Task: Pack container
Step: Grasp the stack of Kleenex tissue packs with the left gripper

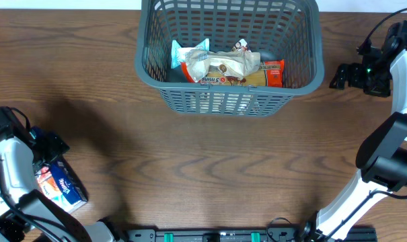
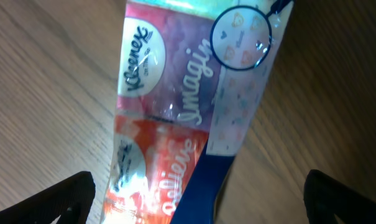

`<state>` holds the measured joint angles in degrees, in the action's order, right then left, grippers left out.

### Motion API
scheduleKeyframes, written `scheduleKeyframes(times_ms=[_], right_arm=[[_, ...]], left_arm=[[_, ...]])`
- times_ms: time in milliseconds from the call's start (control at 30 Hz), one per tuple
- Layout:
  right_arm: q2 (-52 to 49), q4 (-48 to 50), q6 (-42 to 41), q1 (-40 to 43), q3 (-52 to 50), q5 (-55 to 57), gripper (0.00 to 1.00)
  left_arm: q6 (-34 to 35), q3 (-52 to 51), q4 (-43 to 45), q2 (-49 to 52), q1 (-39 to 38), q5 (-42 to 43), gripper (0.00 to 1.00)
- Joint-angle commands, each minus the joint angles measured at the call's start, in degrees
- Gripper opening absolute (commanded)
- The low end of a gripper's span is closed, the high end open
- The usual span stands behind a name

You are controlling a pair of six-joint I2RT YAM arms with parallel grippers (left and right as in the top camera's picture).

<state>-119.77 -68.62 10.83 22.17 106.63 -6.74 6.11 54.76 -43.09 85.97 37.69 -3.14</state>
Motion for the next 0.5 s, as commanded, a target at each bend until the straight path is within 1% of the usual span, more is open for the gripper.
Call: scheduleKeyframes(times_ms=[0, 267, 467], right_arm=[[0.09, -0.15, 0.61, 0.2, -0.2, 0.13, 0.99], [0.09, -0.09, 0.61, 0.2, -0.2, 0.2, 0.99], [0.09, 0.02, 0.59, 0.2, -0.2, 0.35, 0.99]], left_arm=[[-0.55, -0.28, 0.39, 1.51, 0.68, 0.11, 0.99], [-1.01, -0.28, 0.92, 3.3, 4.17, 0.17, 0.99], [-1.84, -0.31, 2.14, 5.77, 4.46, 1.11, 0.99]])
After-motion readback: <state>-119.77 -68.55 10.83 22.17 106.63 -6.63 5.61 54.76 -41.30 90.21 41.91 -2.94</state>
